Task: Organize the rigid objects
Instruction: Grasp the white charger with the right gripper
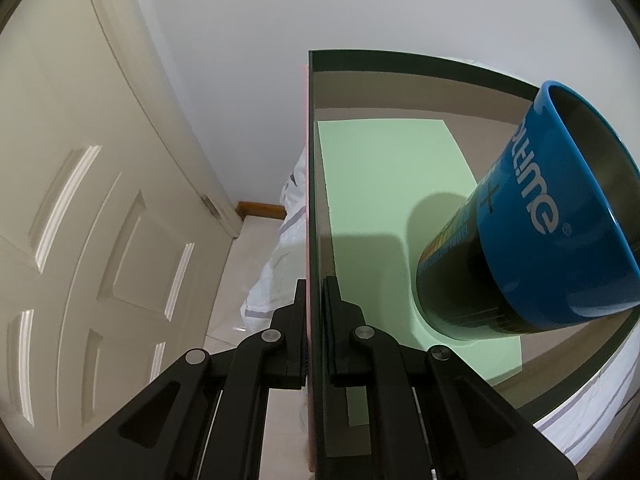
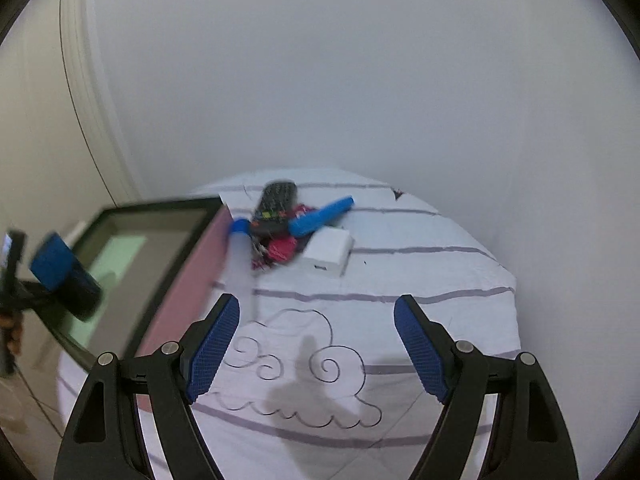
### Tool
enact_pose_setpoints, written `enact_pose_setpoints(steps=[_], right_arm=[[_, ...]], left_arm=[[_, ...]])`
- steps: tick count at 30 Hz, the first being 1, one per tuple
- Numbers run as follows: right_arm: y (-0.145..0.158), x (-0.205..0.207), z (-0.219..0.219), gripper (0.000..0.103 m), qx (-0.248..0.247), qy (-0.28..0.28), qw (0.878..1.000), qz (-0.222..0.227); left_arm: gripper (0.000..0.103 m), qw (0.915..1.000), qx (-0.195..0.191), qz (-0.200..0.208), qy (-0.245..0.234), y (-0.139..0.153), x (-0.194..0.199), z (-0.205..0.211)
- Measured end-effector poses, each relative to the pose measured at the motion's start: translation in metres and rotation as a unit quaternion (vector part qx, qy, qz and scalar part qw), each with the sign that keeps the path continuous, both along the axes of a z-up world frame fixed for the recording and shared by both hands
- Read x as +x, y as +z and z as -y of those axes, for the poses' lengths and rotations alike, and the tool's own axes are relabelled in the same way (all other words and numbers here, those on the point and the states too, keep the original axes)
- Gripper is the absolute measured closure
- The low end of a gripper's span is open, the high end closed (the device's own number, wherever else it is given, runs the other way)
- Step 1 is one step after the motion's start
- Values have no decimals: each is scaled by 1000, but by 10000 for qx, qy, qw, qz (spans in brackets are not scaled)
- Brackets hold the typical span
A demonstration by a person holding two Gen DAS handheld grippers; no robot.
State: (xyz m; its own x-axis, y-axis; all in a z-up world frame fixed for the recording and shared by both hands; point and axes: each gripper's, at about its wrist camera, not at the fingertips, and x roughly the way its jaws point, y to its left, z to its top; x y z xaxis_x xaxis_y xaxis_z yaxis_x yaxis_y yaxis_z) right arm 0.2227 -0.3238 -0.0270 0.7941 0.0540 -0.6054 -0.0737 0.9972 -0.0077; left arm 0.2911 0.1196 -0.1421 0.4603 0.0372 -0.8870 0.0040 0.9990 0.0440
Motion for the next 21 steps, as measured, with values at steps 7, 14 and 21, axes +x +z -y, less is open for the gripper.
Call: enact_pose_setpoints(steps=[7,14,21], right_arm=[[-24,47,-6,22,-154,-353,9991,-166],[-38,89,0,22,-104,-615,9968,-507],[-53,115,4,52,-184,-880,9929,-781]], left_arm=[[97,10000,50,-32,8,1,0,1],[97,10000,35,-71,3,1,2,-2],[97,9999,51,-86,3,2,4,-2]])
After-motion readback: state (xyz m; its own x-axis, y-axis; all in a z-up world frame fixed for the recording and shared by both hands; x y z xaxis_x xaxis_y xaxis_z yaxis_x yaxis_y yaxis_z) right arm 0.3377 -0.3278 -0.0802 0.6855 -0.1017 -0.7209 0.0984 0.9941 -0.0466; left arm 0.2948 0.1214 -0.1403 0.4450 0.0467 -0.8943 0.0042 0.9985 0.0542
